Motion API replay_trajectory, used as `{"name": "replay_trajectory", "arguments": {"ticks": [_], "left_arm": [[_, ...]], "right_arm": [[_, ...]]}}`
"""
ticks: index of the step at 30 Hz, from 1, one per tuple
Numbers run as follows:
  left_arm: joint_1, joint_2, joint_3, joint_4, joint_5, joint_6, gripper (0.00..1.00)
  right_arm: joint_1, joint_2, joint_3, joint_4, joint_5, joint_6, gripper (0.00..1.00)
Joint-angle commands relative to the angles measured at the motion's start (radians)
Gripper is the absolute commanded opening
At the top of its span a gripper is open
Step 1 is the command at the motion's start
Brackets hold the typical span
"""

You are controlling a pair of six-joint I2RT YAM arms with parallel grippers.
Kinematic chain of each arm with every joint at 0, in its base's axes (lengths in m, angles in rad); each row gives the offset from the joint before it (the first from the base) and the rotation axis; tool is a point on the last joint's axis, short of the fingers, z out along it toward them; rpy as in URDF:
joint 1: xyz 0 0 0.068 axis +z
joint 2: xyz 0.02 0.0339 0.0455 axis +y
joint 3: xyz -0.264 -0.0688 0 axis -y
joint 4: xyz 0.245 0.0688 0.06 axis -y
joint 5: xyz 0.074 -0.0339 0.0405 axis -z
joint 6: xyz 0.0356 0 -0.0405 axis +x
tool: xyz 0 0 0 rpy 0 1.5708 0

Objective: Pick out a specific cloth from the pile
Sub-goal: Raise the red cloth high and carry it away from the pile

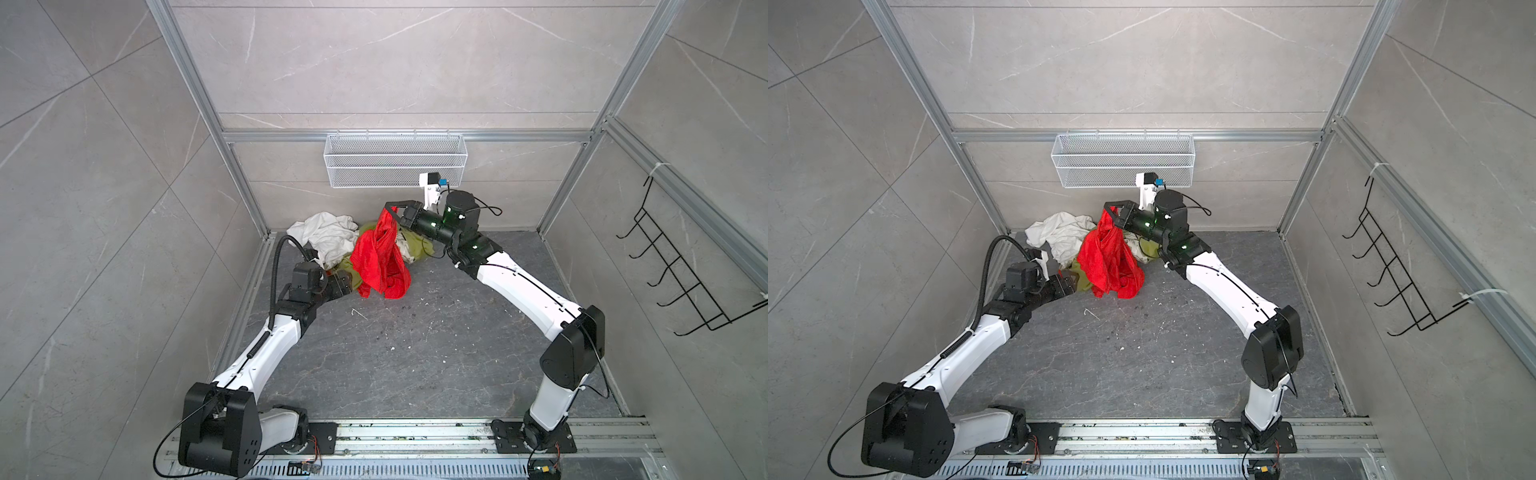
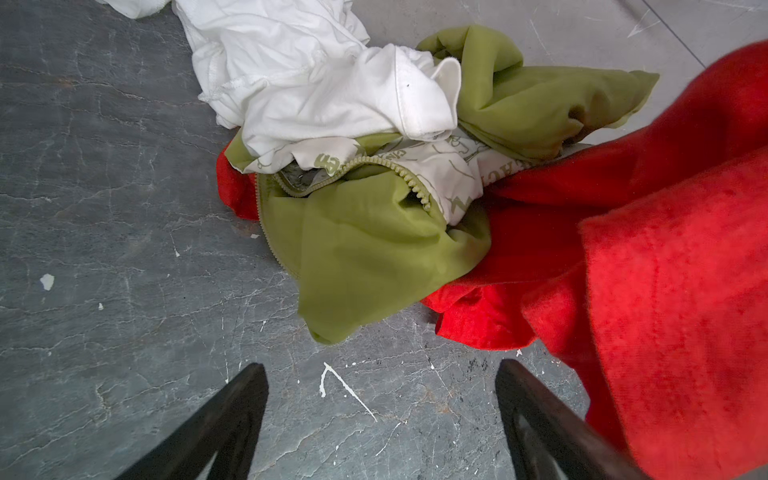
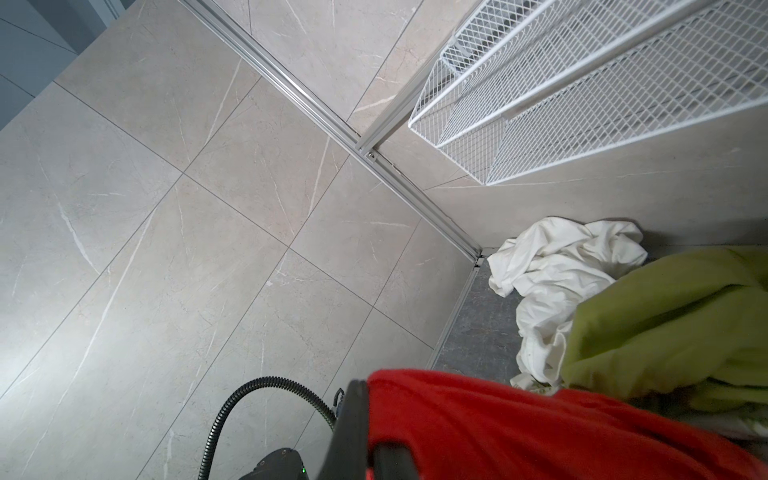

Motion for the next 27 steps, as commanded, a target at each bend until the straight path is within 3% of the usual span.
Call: {"name": "replay_trajectory", "arguments": {"ticks": [1,10,27], "left_arm": [[-0.006,-0.041,0.037,-0.016,-0.01,0.017,0.89],[-0.006,-0.123,0.003,-0.029,-0.033,0.052,0.89],[-0.006,-0.127,0.007,-0.031,-0.043,0.043,0.89]], "right_arm": [[0.007,-0.067,0.078,0.056,-0.008,-0.034,0.0],[0.008,-0.067,0.144,0.013,-0.009,-0.044,0.0],[0.009,-0.06,0.288,-0.094,-0.016,-0.07,0.0]]}}
